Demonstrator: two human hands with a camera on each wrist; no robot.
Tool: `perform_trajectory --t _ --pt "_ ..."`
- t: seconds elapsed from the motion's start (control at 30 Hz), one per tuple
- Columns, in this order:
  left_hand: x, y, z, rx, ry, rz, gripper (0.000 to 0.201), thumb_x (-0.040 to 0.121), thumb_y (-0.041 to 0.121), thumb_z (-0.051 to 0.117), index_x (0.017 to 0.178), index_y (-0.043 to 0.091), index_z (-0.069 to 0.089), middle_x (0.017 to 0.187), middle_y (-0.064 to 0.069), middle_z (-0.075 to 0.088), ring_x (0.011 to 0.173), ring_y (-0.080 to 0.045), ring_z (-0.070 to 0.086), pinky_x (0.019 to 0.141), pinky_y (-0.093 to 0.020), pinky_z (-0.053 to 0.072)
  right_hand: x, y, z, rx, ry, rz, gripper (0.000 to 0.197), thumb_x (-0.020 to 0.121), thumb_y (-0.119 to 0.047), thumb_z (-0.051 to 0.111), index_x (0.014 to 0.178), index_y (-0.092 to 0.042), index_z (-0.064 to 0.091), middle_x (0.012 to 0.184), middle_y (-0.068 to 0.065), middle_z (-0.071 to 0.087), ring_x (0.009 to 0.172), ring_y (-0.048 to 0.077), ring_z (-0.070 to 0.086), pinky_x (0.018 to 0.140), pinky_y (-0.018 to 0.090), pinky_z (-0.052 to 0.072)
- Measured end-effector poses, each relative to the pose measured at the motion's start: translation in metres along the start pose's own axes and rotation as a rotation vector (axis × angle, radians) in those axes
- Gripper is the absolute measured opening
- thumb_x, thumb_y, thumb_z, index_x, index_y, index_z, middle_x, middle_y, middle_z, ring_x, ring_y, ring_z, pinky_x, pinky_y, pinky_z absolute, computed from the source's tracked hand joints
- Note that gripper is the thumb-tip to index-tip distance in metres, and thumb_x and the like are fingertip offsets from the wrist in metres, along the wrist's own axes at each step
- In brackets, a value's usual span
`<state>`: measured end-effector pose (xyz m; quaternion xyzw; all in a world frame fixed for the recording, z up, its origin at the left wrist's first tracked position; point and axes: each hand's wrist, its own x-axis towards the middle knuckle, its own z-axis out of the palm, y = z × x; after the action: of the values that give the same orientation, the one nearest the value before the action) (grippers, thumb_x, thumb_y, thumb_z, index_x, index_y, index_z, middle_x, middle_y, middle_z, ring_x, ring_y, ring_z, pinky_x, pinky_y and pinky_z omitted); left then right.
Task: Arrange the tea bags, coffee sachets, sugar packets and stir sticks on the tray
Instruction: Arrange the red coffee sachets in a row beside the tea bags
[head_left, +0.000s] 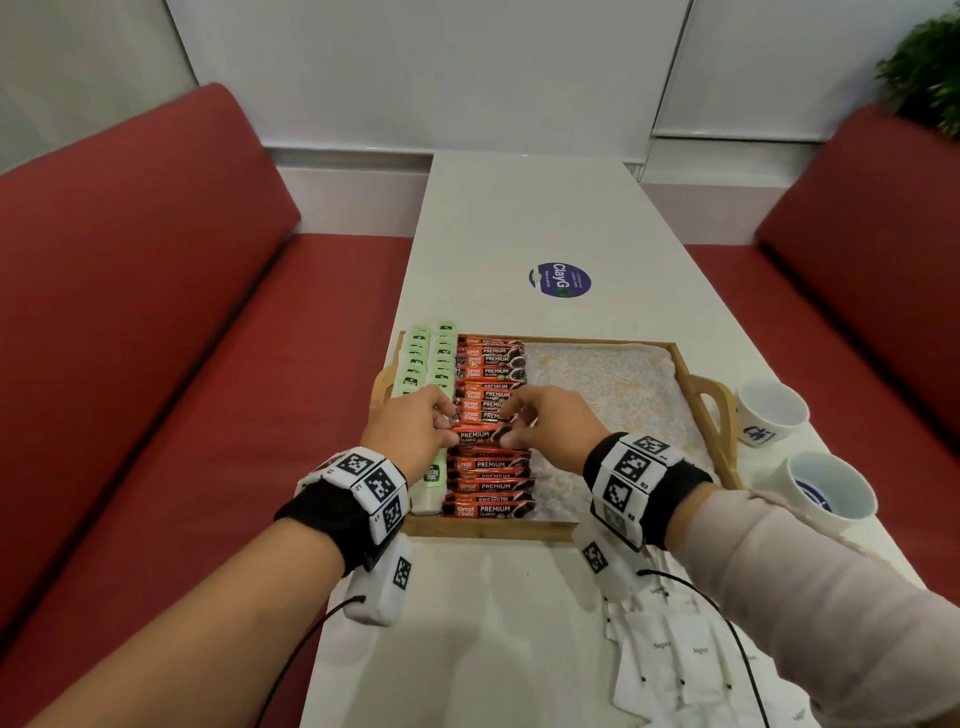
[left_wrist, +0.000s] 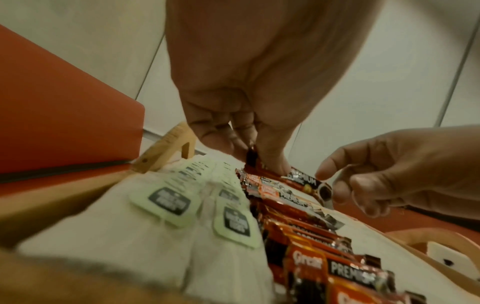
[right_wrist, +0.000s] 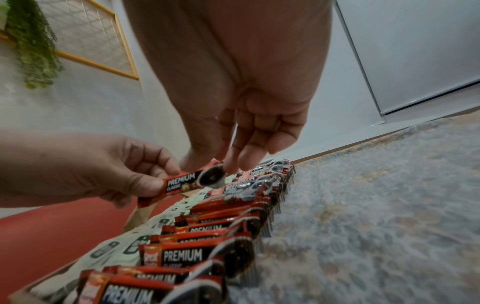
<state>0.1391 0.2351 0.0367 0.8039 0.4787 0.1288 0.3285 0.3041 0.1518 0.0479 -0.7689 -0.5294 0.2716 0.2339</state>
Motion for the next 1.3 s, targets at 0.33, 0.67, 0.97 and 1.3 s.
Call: perform_trajectory --t 0.33,0.67,0.97,1.3 --pt "0.008 0.009 0.016 -0.011 -0.081 0.014 0.024 0.074 0.001 0.075 0.083 0.02 0.062 0.075 0.006 0.067 0.067 -0.002 0.062 0.074 -0.023 0.051 -0.001 0.017 0.007 -0.045 0.006 0.09 0.013 0.08 -0.013 0.073 0.091 -0.017 0.067 0.079 -0.006 0.058 0.076 0.012 0.054 0.059 0.018 0.037" --pt "0.011 0.003 0.02 0.068 -0.087 -0.018 0.03 0.074 0.004 0.075 0.088 0.024 0.059 0.079 0.008 0.061 0.063 0.0 0.058 0.073 -0.03 0.052 0.005 0.024 0.012 -0.053 -0.011 0.095 0.016 0.081 -0.015 0.073 0.083 -0.024 0.06 0.069 -0.014 0.048 0.069 0.009 0.049 0.052 0.015 0.03" --pt "0.01 0.002 0.02 0.007 -0.107 -0.028 0.036 0.067 0.002 0.079 0.08 0.027 0.057 0.076 0.006 0.064 0.073 -0.012 0.065 0.079 -0.035 0.055 0.001 0.02 0.008 -0.053 0.026 0.079 0.011 0.081 -0.022 0.073 0.087 -0.021 0.064 0.07 -0.013 0.05 0.064 0.002 0.047 0.054 0.016 0.034" --pt "0.007 0.005 0.019 0.028 -0.097 -0.032 0.034 0.067 0.007 0.081 0.084 0.027 0.059 0.076 0.009 0.066 0.074 -0.008 0.064 0.079 -0.031 0.052 -0.007 0.022 0.0 -0.039 0.057 0.079 0.013 0.081 -0.027 0.072 0.089 -0.02 0.064 0.071 -0.01 0.054 0.072 0.01 0.054 0.062 0.021 0.04"
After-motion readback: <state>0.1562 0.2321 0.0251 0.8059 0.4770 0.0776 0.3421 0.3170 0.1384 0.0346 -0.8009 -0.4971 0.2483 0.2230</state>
